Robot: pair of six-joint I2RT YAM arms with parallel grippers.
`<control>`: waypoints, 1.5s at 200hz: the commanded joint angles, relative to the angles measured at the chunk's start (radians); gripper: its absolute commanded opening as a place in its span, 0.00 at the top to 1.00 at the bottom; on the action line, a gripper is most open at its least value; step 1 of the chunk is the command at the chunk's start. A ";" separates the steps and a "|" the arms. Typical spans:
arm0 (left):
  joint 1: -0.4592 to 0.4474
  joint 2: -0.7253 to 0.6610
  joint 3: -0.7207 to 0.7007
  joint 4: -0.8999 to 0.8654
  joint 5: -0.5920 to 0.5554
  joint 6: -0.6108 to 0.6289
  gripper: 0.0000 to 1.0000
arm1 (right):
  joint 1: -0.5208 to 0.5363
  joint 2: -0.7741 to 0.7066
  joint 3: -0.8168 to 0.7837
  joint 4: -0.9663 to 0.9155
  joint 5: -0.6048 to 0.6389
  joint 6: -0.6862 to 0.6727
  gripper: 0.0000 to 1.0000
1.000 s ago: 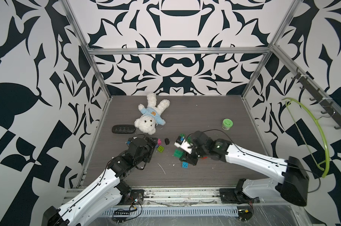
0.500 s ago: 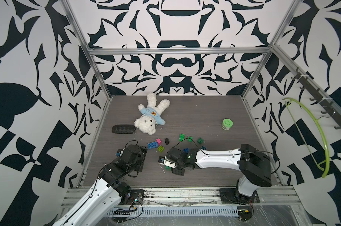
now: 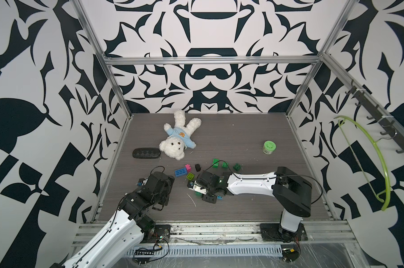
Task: Assemble the number 1 with lego
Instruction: Place the lego brick at the center of the board.
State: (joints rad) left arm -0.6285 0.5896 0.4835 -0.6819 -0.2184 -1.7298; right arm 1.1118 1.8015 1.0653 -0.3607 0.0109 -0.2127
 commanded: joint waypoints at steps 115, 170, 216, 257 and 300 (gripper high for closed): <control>0.010 0.027 0.000 0.007 0.029 0.028 0.20 | -0.025 0.083 0.159 -0.100 -0.118 -0.016 0.72; 0.015 0.028 -0.009 0.016 0.040 0.033 0.20 | -0.026 0.022 0.133 -0.180 -0.136 -0.135 0.84; 0.016 0.035 -0.019 0.025 0.048 0.036 0.20 | -0.023 0.034 0.131 -0.220 -0.157 -0.186 0.82; 0.018 0.037 -0.020 0.015 0.051 0.042 0.20 | -0.023 0.075 0.148 -0.210 -0.140 -0.176 0.62; 0.025 0.046 -0.020 0.023 0.059 0.055 0.19 | -0.024 0.003 0.141 -0.176 -0.141 -0.154 0.44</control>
State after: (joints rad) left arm -0.6109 0.6250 0.4801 -0.6579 -0.1711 -1.6993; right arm 1.0924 1.8725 1.1919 -0.5514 -0.1261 -0.3733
